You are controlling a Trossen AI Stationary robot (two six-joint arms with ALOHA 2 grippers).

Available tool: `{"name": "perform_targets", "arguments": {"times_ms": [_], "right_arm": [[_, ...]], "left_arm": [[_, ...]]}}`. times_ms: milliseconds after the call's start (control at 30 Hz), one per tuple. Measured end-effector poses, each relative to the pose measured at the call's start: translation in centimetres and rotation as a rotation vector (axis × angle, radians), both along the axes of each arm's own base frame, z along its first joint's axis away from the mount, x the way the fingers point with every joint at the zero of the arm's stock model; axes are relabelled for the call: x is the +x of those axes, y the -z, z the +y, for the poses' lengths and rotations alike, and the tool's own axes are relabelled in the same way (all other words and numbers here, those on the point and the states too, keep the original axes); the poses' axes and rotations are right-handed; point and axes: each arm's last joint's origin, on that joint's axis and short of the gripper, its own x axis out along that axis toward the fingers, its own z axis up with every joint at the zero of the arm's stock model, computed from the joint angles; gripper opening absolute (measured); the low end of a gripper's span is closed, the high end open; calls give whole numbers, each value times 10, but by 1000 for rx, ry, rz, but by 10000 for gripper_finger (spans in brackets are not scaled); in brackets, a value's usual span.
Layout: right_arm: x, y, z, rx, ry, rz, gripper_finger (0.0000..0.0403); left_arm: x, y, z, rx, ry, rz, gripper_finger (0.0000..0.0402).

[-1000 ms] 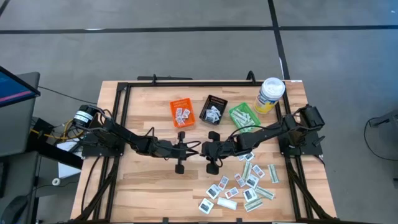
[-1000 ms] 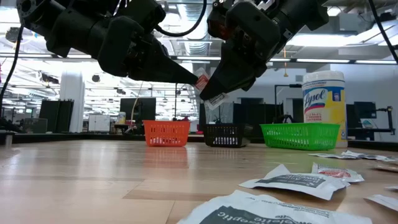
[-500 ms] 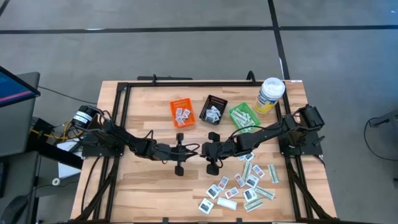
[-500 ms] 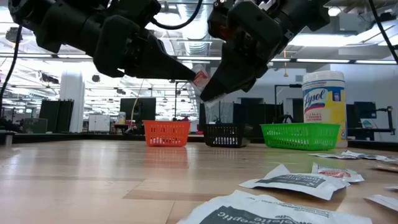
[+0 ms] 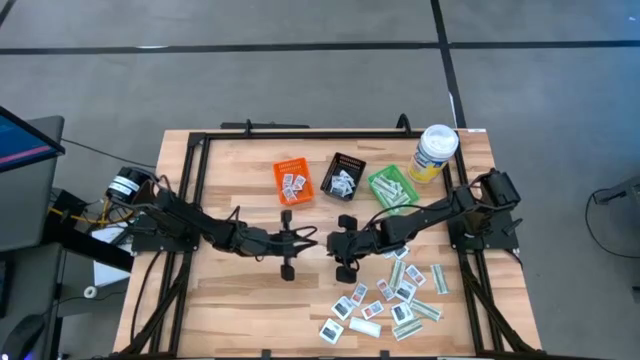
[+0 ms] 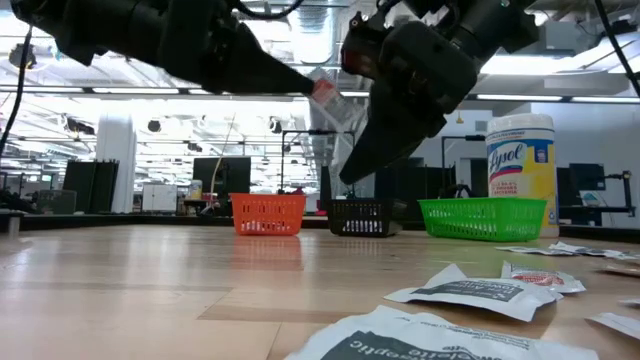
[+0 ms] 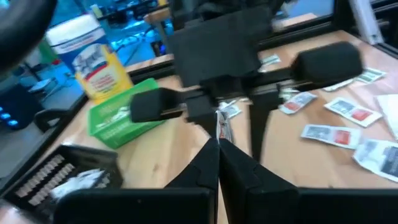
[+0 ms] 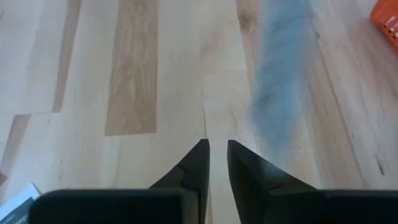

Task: Pick & Place First Aid Supplies
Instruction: Put the orange ointment pack into the orange basket

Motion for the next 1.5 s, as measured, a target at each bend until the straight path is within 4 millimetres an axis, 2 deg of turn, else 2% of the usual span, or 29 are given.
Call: {"name": "perform_targets", "arguments": {"times_ms": [100,233,400,533,667,833,967,1100,1233,1333,1500], "right_arm": [[0,0,0,0,1,-3,53],[0,-1,0,-1,2,-4,54],[1,-2,0,1,3,-12,54],[1,-2,0,1,4,-12,54],[1,-2,0,30,38,-13,54],[1,-2,0,34,41,-14,54],[1,-3,0,35,43,-15,54],[1,-3,0,36,43,-15,54],[1,-3,0,36,42,-15,54],[1,-3,0,32,39,-15,54],[1,-3,-2,-42,41,-26,60]], "left_arm": [[-4,-4,3,9,-44,11,4],[-8,0,8,55,-141,88,4],[-6,2,24,80,-309,108,4],[-2,6,52,16,-444,132,4],[-2,16,94,-154,-604,165,4],[-7,27,140,-405,-571,252,24],[-10,28,156,-441,-567,260,57],[-12,28,162,-414,-596,262,94],[-11,28,158,-401,-603,260,117],[-7,27,146,-411,-517,267,121],[1,21,112,-434,-279,250,114]]}}
